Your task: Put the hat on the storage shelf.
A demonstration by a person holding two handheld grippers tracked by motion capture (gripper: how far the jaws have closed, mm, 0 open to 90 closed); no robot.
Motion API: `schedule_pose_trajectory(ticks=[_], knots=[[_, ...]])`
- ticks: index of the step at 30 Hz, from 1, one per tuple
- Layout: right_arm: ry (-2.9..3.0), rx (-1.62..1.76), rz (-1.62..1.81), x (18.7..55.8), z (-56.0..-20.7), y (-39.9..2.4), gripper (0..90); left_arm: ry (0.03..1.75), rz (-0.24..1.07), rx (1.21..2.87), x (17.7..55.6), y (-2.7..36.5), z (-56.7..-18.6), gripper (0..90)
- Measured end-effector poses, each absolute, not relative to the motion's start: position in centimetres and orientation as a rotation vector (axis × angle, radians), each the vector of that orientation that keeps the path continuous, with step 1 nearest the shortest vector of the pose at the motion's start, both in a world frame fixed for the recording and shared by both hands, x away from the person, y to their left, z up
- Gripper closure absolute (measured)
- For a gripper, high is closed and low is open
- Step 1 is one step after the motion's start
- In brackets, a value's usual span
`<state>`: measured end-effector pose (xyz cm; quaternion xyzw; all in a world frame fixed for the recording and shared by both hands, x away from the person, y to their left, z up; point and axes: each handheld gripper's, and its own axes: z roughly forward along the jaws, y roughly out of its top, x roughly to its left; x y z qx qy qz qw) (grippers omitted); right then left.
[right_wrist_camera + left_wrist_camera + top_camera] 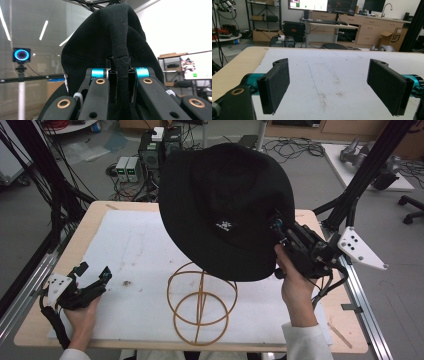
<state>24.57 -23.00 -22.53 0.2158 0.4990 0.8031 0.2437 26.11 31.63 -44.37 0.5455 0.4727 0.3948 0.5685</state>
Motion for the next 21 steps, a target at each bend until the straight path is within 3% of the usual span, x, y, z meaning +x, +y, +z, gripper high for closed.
schedule_pose_trajectory(ticks=[21], knots=[[1.475,0.479,2.295,23.3,-23.4,-23.2,86.8,1.113,0.914,1.282,26.2,31.5,-44.4,18.7]])
